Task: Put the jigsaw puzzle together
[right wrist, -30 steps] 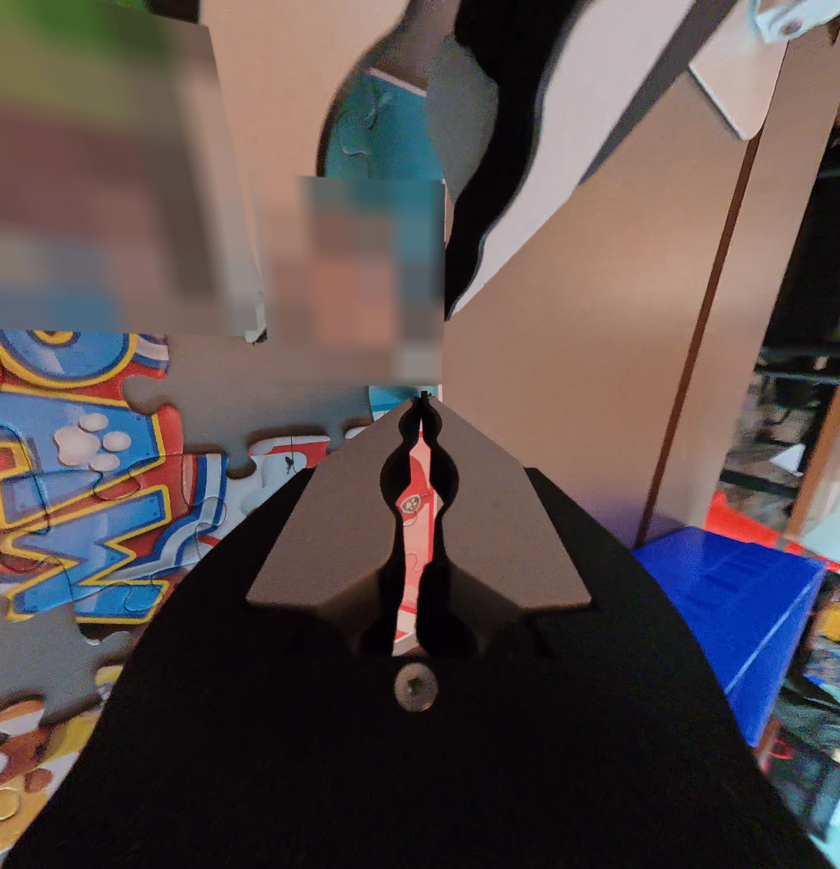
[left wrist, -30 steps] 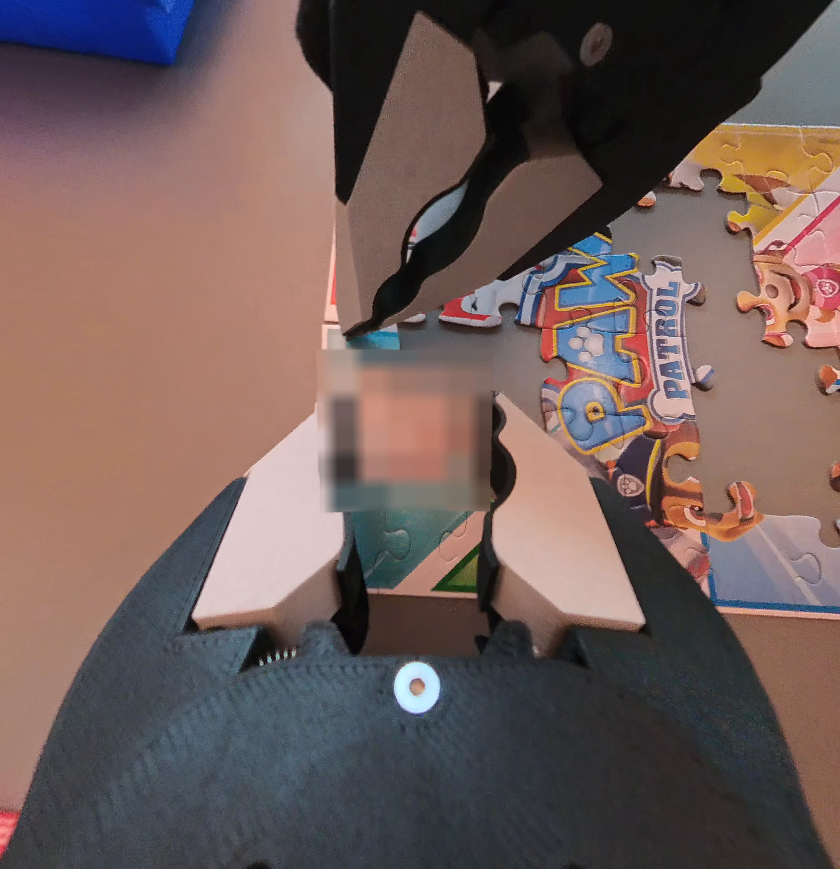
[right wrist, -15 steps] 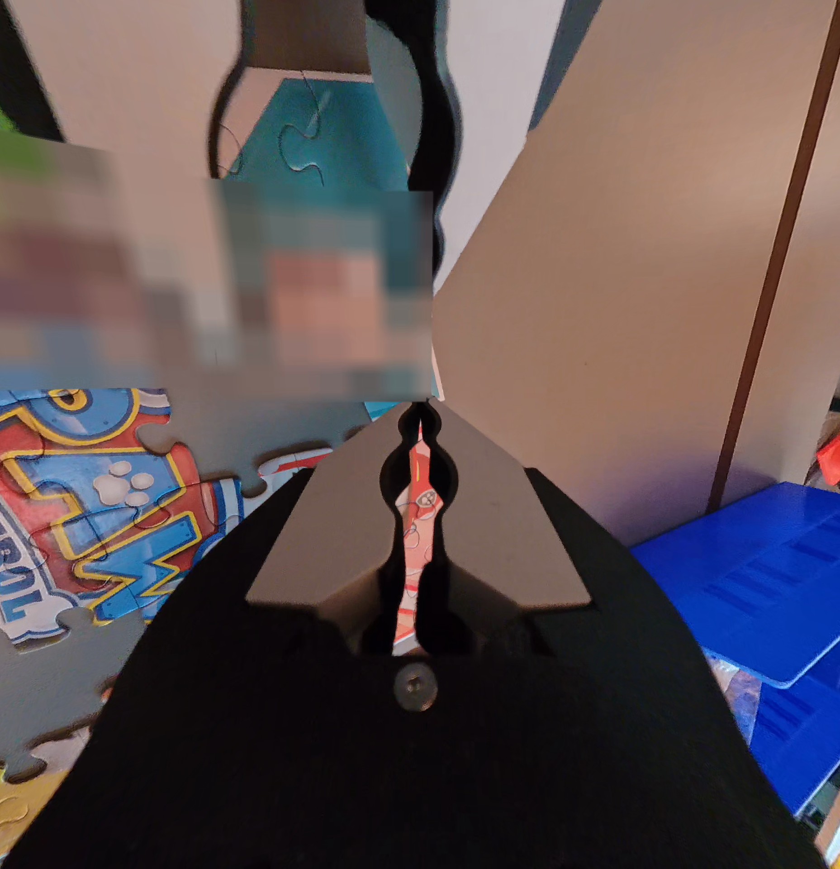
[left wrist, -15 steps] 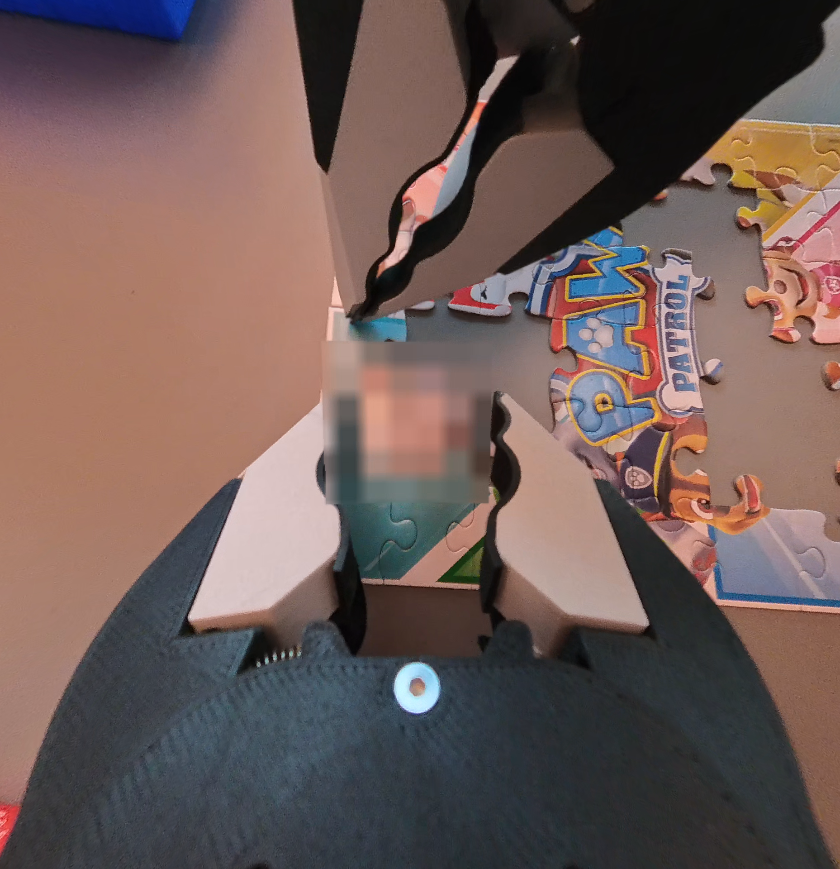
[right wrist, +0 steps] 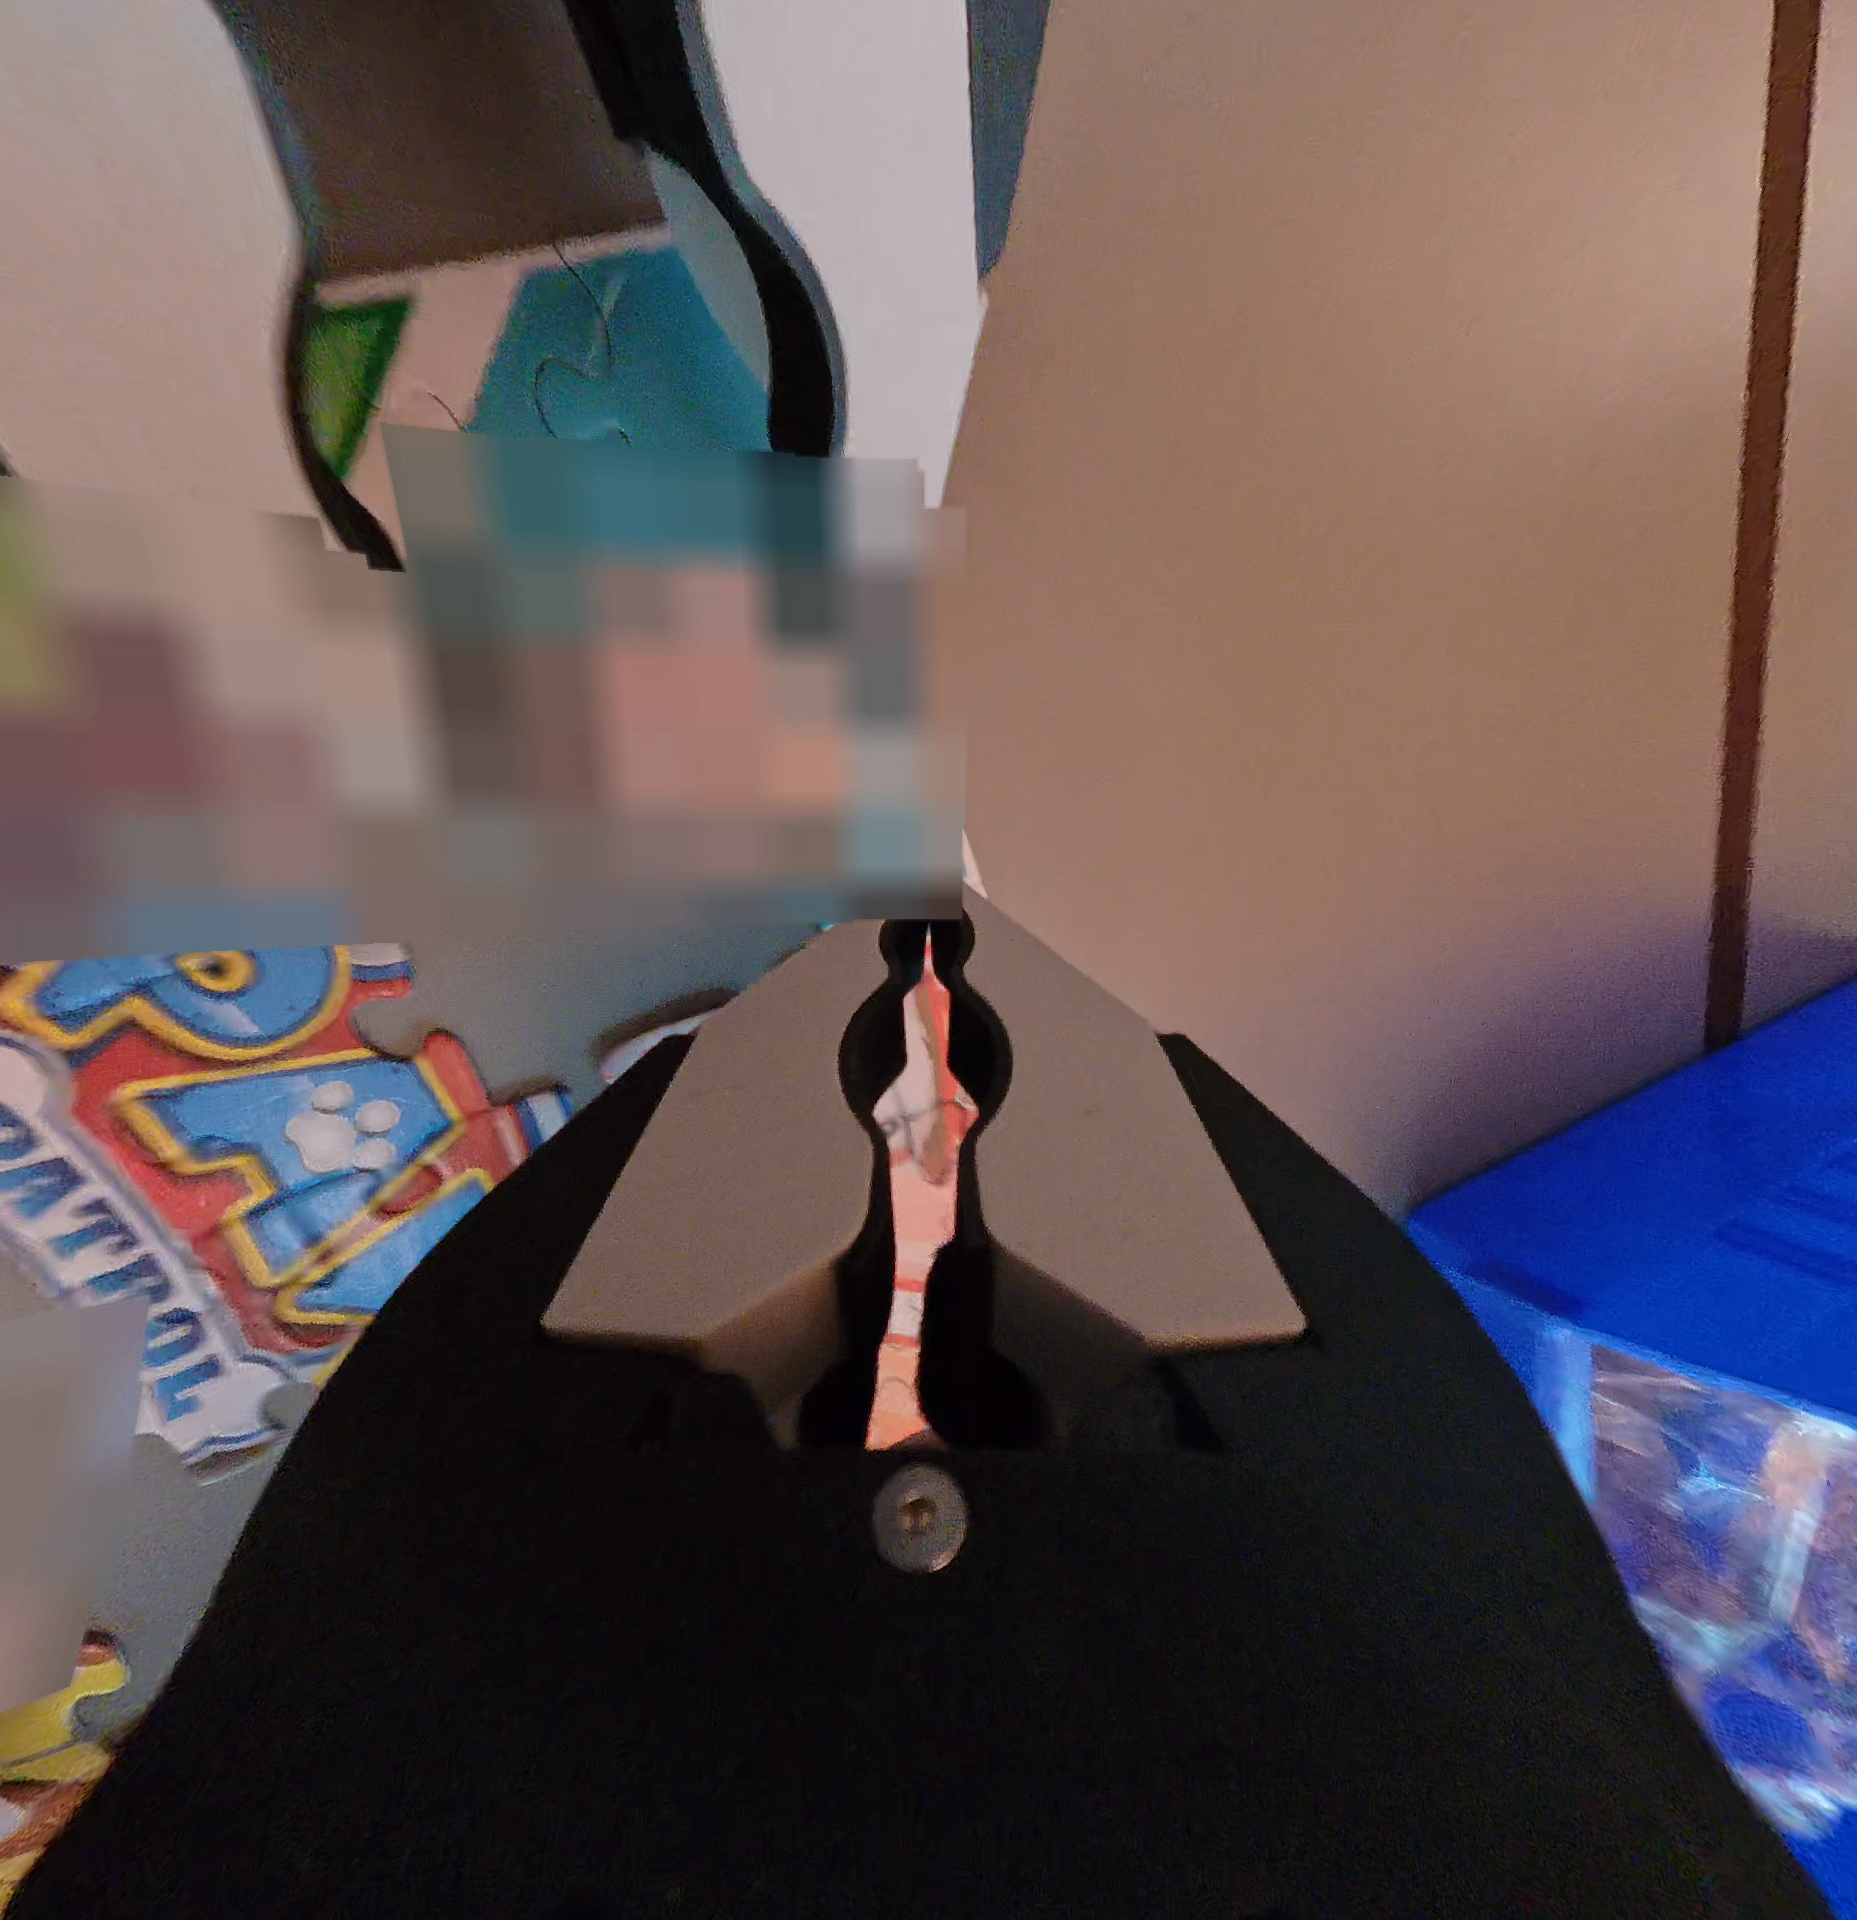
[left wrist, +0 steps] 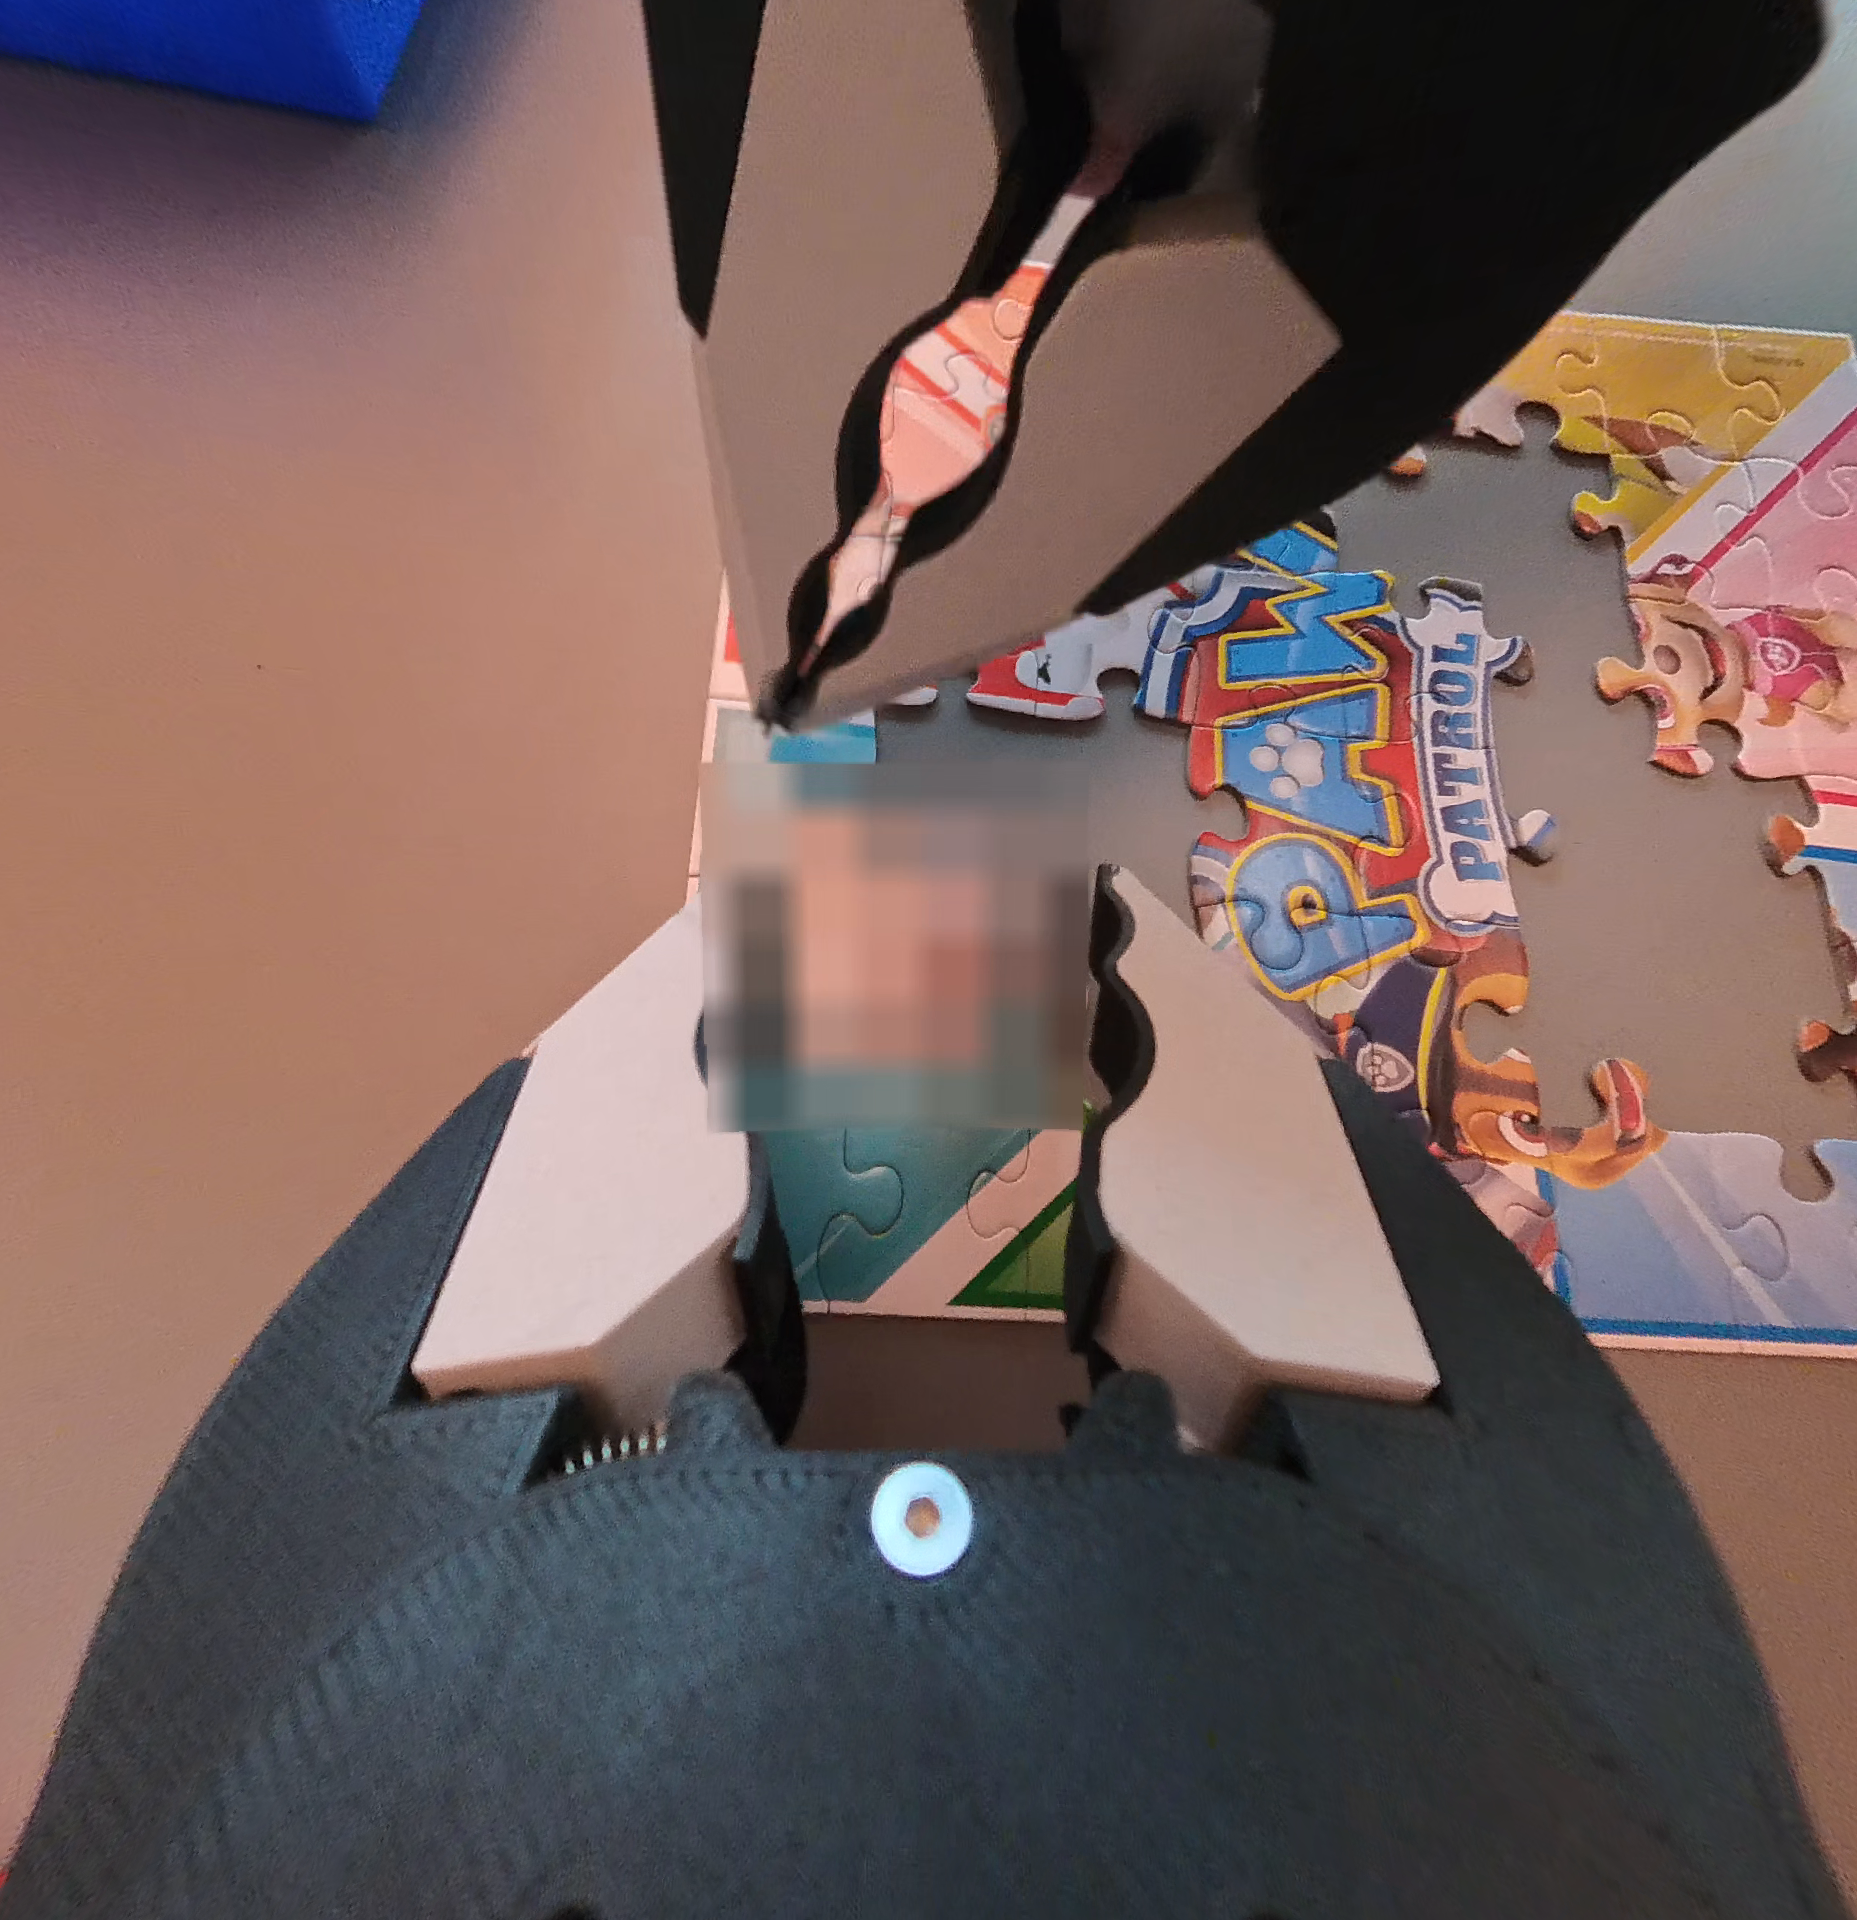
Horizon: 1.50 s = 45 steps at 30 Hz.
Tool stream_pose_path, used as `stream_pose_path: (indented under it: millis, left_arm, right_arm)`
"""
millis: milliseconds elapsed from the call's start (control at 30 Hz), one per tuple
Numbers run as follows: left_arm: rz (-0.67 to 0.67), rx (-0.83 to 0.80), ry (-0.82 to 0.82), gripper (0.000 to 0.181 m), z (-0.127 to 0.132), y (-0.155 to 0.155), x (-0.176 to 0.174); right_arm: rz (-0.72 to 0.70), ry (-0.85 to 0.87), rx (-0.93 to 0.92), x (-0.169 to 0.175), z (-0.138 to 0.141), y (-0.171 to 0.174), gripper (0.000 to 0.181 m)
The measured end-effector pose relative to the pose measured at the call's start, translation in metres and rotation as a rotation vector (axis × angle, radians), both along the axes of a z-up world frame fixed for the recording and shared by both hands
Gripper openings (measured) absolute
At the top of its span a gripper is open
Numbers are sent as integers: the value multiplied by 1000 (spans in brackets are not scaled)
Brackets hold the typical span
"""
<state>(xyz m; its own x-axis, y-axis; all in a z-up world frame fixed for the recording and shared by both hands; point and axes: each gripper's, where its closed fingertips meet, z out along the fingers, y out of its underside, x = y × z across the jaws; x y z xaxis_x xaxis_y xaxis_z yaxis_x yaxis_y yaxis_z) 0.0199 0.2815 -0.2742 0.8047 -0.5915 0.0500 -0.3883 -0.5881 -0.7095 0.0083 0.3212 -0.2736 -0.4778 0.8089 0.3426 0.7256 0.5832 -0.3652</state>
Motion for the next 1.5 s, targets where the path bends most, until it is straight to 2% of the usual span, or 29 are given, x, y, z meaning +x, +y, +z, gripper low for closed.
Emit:
stream_pose_path:
  millis: [233,300,333,400,500,533,633,767,833,900,933,1000,1067,1133,1167,1233,1333,1433,1500]
  left_arm:
    - [-11,5,1,66,0,0,5]
    - [-15,2,0,66,0,-1,6]
    - [-19,-3,-21,67,1,-1,9]
    - [-18,-6,-55,66,1,-1,12]
    - [-4,3,-19,64,0,2,9]
    - [-6,2,-8,65,-1,2,10]
    - [6,-1,29,72,3,-2,3]
    - [79,48,-7,71,38,-16,-22]
    - [92,65,8,70,51,-35,-30]
    - [104,51,0,69,58,-59,-32]
    - [90,44,-31,66,60,-71,-25]
    - [56,-1,-89,65,56,-92,-5]
    - [44,-36,-66,65,40,-99,11]
    - [43,-97,-68,65,22,-100,24]
    - [50,-128,-83,65,15,-98,27]
    - [70,-159,-118,62,5,-91,29]
    - [105,-137,-136,51,5,-80,21]
    - [140,-95,-89,51,3,-70,14]
    - [138,-76,-78,57,3,-66,16]
  right_arm:
    - [-29,28,-62,-1,-1,-5,0]
    - [-41,17,-23,1,-3,2,0]
    - [-67,49,-16,-1,6,8,0]
    - [-115,128,-139,-8,23,6,0]
    - [-131,16,-94,4,-6,13,0]
    - [-136,38,-132,0,-4,10,0]
    - [-161,92,-90,-1,12,13,0]
    - [-187,183,-111,8,42,5,0]
    - [-227,206,-104,22,53,8,12]
    - [-290,187,-98,46,55,15,33]
    - [-328,170,-94,60,51,19,35]
    - [-402,144,-130,89,39,21,47]
    - [-482,123,-211,113,21,19,42]
    - [-579,110,-255,134,5,20,48]
    - [-601,115,-287,141,-1,18,44]
    - [-618,175,-386,144,-3,10,25]
    - [-651,226,-407,149,-3,7,25]
    - [-685,264,-409,152,-3,1,23]
    - [-702,280,-403,154,-3,-4,22]
